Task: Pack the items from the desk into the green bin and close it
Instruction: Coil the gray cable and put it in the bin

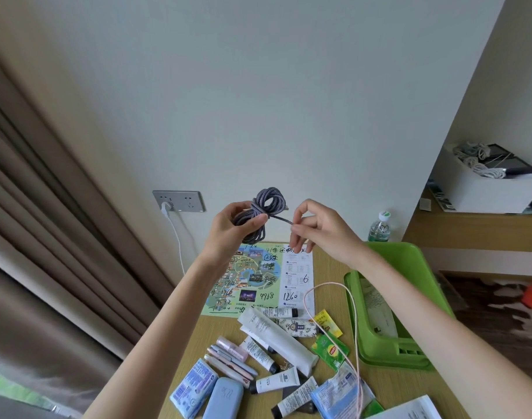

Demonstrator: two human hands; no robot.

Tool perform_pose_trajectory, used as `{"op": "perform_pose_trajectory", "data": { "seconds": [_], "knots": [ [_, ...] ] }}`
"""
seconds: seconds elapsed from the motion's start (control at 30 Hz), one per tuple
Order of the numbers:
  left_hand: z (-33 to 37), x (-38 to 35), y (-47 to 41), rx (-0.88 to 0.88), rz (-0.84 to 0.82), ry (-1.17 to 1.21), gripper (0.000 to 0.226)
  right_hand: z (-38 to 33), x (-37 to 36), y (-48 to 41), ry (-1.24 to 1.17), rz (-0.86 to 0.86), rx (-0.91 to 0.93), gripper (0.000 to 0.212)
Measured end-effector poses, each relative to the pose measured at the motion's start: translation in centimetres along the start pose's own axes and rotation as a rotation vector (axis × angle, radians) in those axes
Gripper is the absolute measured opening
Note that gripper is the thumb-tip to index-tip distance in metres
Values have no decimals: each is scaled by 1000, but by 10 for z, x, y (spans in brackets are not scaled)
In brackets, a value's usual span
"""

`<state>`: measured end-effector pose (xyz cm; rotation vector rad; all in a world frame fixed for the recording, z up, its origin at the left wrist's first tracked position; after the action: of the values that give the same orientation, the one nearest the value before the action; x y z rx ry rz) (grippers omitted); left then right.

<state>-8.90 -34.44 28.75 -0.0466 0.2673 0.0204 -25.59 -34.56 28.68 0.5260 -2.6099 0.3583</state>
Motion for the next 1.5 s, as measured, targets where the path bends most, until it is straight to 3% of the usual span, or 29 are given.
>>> {"op": "perform_pose_trajectory", "data": {
  "seconds": [0.1,0.2,0.5,0.6,0.8,1.07,1.5],
  "knots": [
    [-2,2,0,-8,18,-13,23,-12,1,2,-71,13,45,17],
    [-3,7,-2,2,36,4,26,-20,-2,5,-214,-46,75,34],
    [-10,5,0,6,33,-29,28,-17,2,2,-115,83,64,17],
    [-13,2,1,2,21,-29,27,-16,-3,2,-226,81,37,19],
    [-10,-4,2,-92,11,-26,26,-6,-1,-1,-343,125,-133,17],
    [0,-16,6,-201,-74,-69,37,7,3,0,-282,162,-350,18],
    [14,-43,14,-374,-196,-489,39,15,23,4,-133,415,-398,6]
  ]
}}
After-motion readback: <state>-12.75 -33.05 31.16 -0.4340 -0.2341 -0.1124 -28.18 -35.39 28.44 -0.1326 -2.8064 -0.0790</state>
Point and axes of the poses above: each hand's wrist, its own y-axis away from the middle knuckle, its own x-axis out of the back of the hand, z = x × y, the point moved 10 cm from there along -y, towards the middle knuckle, and after that the axes turned 15 degrees about y, right-handed, at the moved point
